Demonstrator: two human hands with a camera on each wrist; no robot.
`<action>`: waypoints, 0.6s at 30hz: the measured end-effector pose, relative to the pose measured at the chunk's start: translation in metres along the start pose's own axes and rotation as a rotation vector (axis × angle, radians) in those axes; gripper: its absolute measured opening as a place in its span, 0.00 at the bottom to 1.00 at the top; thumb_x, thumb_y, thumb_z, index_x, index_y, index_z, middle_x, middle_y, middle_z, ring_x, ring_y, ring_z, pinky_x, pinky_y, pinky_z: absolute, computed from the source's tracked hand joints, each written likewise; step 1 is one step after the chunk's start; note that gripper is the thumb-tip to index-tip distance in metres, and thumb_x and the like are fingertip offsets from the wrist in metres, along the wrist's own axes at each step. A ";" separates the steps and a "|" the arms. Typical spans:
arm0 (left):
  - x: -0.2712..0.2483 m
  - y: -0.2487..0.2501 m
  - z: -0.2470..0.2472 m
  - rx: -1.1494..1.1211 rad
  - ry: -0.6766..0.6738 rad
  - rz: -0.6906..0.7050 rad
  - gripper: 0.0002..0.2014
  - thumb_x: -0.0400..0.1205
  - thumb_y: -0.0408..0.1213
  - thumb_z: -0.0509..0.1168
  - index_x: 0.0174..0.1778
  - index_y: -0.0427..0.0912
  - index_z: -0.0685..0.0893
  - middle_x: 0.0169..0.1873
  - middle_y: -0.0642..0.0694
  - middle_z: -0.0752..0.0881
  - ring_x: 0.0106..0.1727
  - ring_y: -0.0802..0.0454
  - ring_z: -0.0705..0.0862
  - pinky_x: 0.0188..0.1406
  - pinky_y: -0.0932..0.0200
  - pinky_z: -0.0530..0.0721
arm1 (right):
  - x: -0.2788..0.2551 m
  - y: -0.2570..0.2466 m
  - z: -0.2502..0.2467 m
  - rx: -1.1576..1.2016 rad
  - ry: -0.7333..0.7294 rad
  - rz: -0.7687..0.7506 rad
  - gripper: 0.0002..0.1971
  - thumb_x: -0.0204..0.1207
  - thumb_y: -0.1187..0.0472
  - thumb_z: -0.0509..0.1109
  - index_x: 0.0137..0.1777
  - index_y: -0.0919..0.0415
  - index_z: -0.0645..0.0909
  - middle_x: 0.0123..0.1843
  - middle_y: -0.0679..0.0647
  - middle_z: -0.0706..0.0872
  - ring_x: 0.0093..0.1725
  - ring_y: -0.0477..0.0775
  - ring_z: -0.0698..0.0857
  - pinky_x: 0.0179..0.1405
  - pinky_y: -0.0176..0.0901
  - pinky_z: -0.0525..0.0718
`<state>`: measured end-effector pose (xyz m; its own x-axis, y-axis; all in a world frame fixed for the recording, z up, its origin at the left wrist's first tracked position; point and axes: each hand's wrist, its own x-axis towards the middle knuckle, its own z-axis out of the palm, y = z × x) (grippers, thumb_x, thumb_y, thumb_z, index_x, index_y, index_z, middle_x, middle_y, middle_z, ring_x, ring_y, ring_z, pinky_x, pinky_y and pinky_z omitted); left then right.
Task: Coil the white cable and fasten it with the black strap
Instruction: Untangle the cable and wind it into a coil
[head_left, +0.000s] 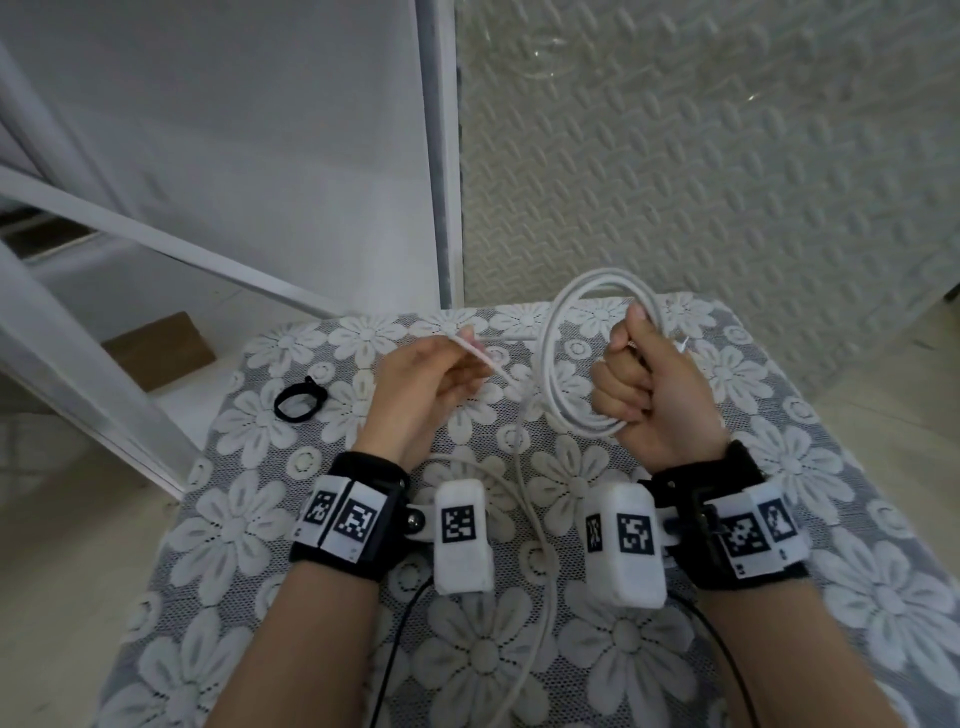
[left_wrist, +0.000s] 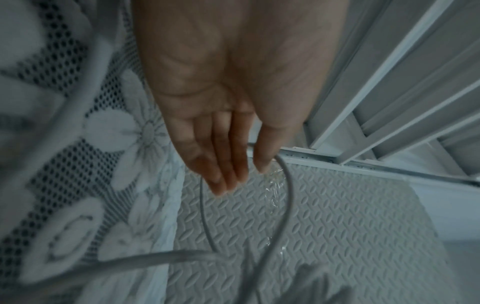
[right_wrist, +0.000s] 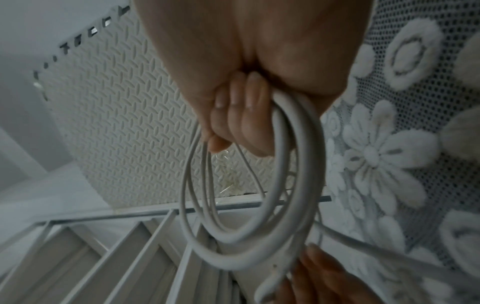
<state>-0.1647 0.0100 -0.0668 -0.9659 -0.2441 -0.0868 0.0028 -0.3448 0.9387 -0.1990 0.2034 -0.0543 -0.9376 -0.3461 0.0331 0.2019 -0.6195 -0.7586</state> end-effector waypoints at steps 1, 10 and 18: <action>0.000 0.000 0.001 -0.049 -0.041 -0.017 0.10 0.84 0.32 0.61 0.44 0.32 0.86 0.37 0.41 0.91 0.40 0.49 0.89 0.46 0.59 0.89 | 0.000 0.001 -0.001 -0.043 0.001 0.019 0.18 0.83 0.53 0.55 0.33 0.60 0.74 0.14 0.43 0.61 0.12 0.39 0.58 0.10 0.25 0.56; -0.004 0.006 0.002 -0.178 -0.138 -0.153 0.23 0.84 0.44 0.53 0.62 0.28 0.80 0.56 0.31 0.86 0.62 0.34 0.83 0.63 0.42 0.82 | -0.002 0.007 0.001 -0.294 -0.012 0.108 0.16 0.81 0.55 0.59 0.34 0.63 0.74 0.15 0.45 0.60 0.13 0.41 0.57 0.12 0.25 0.56; -0.011 0.009 0.009 -0.188 -0.234 -0.134 0.21 0.85 0.41 0.54 0.65 0.28 0.77 0.59 0.28 0.84 0.59 0.32 0.85 0.61 0.40 0.83 | -0.003 0.013 0.004 -0.450 0.126 0.088 0.14 0.83 0.58 0.60 0.53 0.64 0.85 0.16 0.45 0.59 0.14 0.41 0.56 0.13 0.26 0.57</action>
<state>-0.1566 0.0180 -0.0545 -0.9941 0.0219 -0.1059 -0.1015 -0.5266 0.8440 -0.1930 0.1940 -0.0616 -0.9550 -0.2782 -0.1024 0.1658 -0.2149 -0.9625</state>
